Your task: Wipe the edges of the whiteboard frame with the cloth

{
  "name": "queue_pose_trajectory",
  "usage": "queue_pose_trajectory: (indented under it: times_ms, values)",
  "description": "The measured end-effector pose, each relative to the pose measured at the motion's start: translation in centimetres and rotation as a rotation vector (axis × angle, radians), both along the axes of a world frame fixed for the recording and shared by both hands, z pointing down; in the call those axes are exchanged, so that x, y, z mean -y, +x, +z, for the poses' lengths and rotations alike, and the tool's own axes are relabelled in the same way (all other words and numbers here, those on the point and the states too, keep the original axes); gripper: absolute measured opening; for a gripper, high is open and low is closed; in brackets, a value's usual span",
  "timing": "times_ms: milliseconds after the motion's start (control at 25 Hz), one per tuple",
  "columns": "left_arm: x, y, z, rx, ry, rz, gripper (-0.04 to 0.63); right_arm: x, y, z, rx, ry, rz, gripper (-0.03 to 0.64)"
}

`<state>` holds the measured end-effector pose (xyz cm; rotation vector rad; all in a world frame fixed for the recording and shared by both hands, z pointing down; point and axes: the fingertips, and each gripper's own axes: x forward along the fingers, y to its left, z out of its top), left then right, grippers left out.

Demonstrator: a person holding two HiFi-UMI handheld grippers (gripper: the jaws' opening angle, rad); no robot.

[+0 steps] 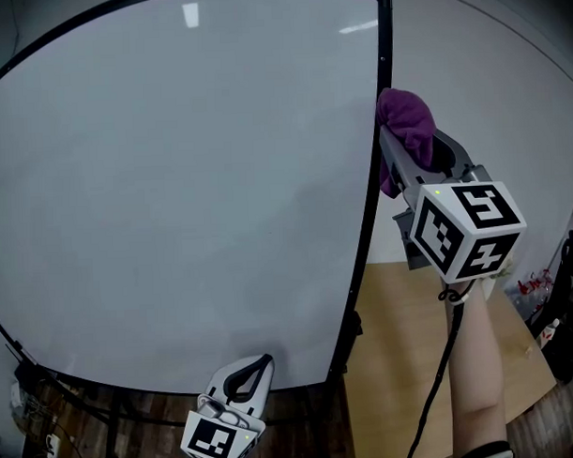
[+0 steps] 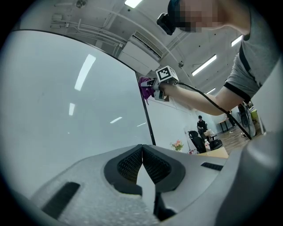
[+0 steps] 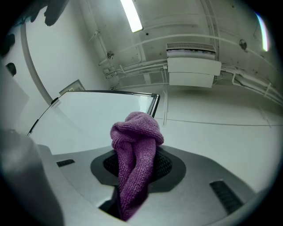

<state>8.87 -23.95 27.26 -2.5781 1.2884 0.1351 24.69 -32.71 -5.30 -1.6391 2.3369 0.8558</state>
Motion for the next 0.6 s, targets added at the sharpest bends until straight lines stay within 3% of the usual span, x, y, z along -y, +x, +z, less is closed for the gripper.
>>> queue_pose_trajectory:
  times_ms: [240,600]
  values:
    - [0.1,-0.6,-0.6,-0.013,-0.011,-0.007,0.017,0.2,-0.2,-3.2,0.0,0.041,0.012,0.115]
    - [0.3,-0.8,-0.2,-0.013,-0.011,-0.005,0.017,0.6,-0.9,-2.4,-0.019,0.024,0.037,0.11]
